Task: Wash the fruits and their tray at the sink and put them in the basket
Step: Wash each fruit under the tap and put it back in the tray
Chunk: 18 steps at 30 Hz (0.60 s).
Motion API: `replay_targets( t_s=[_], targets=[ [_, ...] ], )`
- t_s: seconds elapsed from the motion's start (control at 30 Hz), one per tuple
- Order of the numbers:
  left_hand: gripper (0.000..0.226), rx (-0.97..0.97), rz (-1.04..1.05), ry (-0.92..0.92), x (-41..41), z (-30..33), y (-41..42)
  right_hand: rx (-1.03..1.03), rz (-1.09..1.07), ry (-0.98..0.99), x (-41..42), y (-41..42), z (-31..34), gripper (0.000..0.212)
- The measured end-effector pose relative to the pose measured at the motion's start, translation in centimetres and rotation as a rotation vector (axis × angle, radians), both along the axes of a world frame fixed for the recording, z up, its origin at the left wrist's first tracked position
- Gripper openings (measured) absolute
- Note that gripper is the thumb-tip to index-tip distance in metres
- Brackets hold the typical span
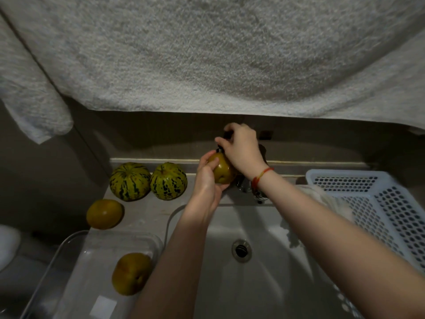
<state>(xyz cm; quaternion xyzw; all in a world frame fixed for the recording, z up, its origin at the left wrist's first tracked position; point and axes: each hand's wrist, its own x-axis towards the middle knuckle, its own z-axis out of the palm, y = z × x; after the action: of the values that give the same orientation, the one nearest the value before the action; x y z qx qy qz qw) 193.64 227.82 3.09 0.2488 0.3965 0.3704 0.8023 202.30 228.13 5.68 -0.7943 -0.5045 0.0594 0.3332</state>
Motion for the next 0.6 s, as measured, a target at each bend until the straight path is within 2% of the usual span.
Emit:
replay_targets(
  t_s=[0.07,0.13,0.3,0.37,0.43,0.5,0.57,0.6],
  targets=[
    [0.037,0.004,0.004,-0.019,-0.6,0.1,-0.5,0.069,0.166,-0.135,-1.2,-1.3,-0.6,0.028],
    [0.039,-0.008,0.018,-0.053,-1.4,0.0,-0.8,-0.019,0.318,-0.130,-2.5,-2.8,-1.5,0.033],
    [0.039,-0.042,-0.005,-0.048,-4.2,-0.9,-2.0,-0.054,0.467,-0.159,-4.7,-7.3,-4.0,0.044],
    [0.034,0.030,-0.051,0.041,-4.8,-1.6,-3.3,-0.055,0.419,-0.016,-4.9,-7.5,-4.1,0.037],
    [0.028,0.106,-0.088,0.133,-4.9,-2.0,-4.6,-0.036,0.222,0.182,-5.6,-7.7,-4.3,0.033],
    [0.028,0.169,-0.091,0.183,-4.9,-2.4,-5.3,0.082,0.118,0.160,-7.2,-8.9,-5.1,0.032],
    [0.033,0.210,-0.062,0.307,-5.1,-2.6,-5.6,0.183,0.185,0.102,-7.9,-10.4,-6.5,0.030],
    [0.033,0.177,-0.041,0.376,-5.1,-2.8,-5.6,0.189,0.230,0.155,-7.6,-10.7,-7.0,0.028]
  ],
)
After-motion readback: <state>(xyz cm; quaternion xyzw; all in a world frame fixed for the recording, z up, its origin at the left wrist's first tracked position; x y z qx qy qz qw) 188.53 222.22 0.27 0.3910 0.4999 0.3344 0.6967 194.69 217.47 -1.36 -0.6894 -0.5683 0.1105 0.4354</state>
